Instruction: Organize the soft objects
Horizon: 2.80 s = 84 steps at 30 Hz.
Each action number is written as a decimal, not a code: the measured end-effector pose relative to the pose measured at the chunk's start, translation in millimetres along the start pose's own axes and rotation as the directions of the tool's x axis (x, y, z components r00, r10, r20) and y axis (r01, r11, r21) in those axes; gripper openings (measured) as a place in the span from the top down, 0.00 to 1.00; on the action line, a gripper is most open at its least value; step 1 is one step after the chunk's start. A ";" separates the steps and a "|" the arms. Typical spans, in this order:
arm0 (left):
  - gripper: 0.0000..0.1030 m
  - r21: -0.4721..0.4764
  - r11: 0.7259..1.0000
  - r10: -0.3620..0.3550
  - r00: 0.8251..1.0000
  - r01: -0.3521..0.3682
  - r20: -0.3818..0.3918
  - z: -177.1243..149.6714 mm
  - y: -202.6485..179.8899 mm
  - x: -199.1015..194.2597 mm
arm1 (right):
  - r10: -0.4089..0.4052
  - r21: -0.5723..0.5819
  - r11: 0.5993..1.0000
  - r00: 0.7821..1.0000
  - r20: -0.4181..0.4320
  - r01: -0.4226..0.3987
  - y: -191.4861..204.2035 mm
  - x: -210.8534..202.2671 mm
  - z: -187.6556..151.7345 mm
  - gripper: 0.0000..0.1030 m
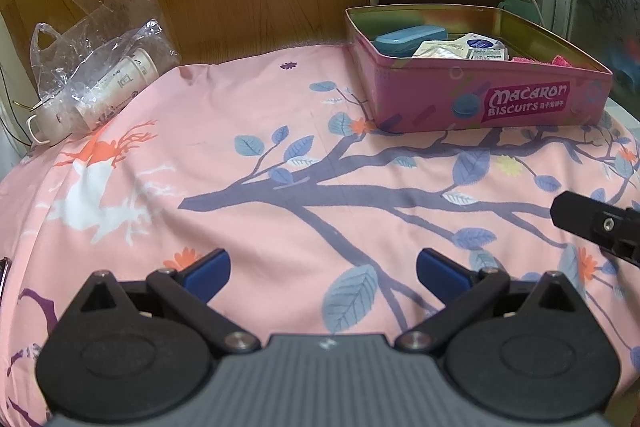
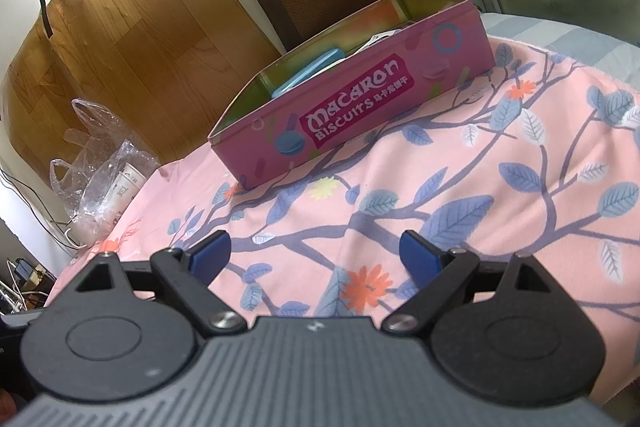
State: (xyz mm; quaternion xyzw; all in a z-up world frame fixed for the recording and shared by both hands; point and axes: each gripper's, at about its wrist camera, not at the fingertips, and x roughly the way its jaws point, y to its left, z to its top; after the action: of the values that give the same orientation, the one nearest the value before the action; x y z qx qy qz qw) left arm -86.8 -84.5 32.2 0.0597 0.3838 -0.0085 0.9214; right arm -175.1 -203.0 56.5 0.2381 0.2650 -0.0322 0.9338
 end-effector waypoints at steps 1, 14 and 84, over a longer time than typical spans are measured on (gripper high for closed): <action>0.00 0.000 1.000 0.001 1.000 -0.001 0.000 0.0 0.0 0.0 | 0.000 0.000 1.000 1.000 0.000 0.000 0.2 0.0 -0.1 0.09; 0.00 0.003 1.000 0.001 1.000 -0.001 0.002 -0.6 -0.9 -0.7 | 0.001 0.001 1.000 1.000 0.001 -0.001 0.5 -0.6 -0.6 0.09; 0.00 0.009 1.000 -0.020 1.000 0.020 0.002 -1.6 -4.4 -1.7 | 0.022 -0.011 1.000 1.000 0.001 -0.022 -0.4 -1.3 2.3 0.09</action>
State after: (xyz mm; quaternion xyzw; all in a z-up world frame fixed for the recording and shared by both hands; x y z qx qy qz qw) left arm -89.4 -88.8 31.8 0.0598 0.3836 -0.0194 0.9213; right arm -175.2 -204.6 58.6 0.2359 0.2620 -0.0205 0.9356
